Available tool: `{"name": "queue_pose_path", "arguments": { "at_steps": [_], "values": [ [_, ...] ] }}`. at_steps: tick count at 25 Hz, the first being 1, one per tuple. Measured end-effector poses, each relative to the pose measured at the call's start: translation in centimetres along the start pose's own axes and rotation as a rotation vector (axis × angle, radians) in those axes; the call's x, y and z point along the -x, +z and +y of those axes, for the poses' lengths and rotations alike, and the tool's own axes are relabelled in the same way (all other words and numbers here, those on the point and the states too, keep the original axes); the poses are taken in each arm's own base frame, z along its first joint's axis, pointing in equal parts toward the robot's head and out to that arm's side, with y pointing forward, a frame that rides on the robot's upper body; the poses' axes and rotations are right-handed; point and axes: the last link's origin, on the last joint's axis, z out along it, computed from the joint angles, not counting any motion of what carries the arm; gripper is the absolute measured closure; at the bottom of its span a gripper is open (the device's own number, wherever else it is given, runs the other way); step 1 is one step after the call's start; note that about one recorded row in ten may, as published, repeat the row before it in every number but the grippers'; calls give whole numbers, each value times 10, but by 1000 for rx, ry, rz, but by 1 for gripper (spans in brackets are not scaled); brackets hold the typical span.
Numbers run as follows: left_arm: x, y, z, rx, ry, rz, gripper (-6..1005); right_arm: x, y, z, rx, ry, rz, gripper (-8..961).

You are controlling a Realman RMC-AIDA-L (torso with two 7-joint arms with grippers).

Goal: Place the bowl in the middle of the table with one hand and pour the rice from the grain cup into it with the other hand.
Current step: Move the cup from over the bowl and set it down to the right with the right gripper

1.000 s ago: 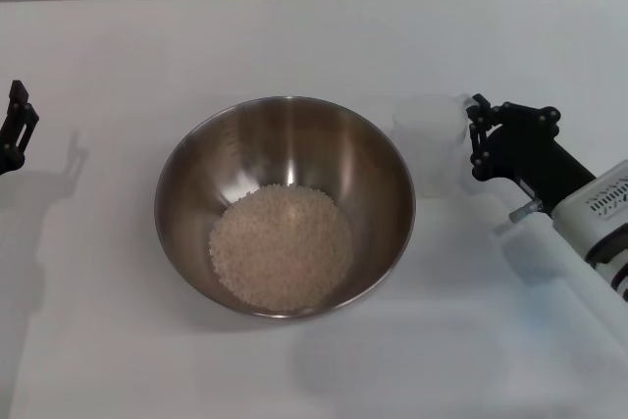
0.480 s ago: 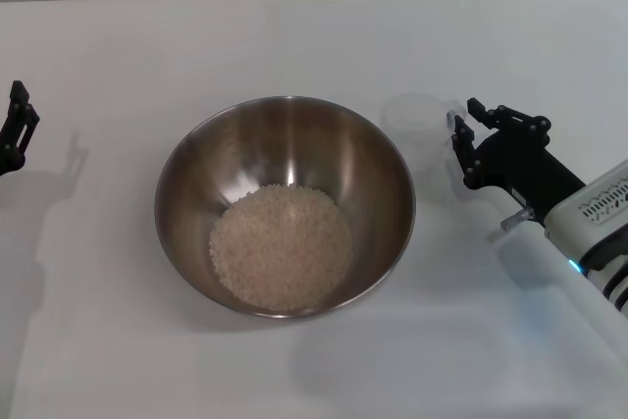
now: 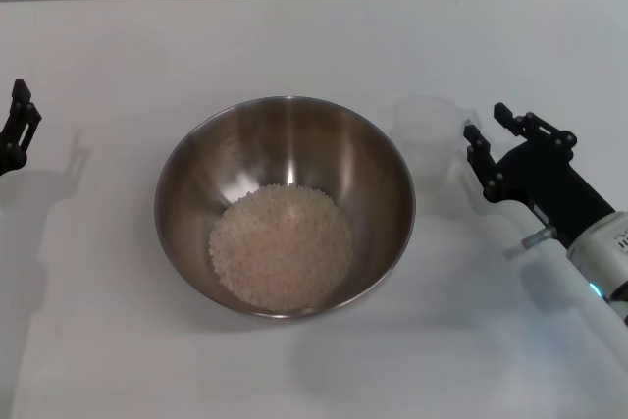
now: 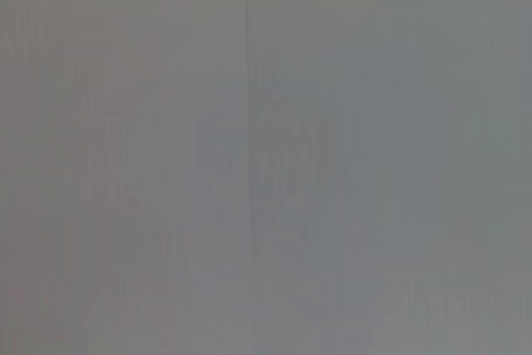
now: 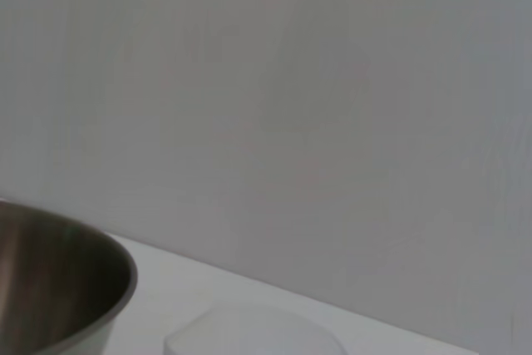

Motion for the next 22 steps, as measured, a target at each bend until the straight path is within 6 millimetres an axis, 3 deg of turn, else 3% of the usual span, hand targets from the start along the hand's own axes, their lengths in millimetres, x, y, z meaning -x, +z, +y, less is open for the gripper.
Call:
{"name": "queue_pose_path", "arguments": {
  "at_steps": [14,22],
  "values": [
    [0,0,0,0,0,-3,166,-3,-8,5,16,0,1,431],
    [1,0,0,3,1,-5,166,-7,-13,7,16,5,15,400]
  ]
}}
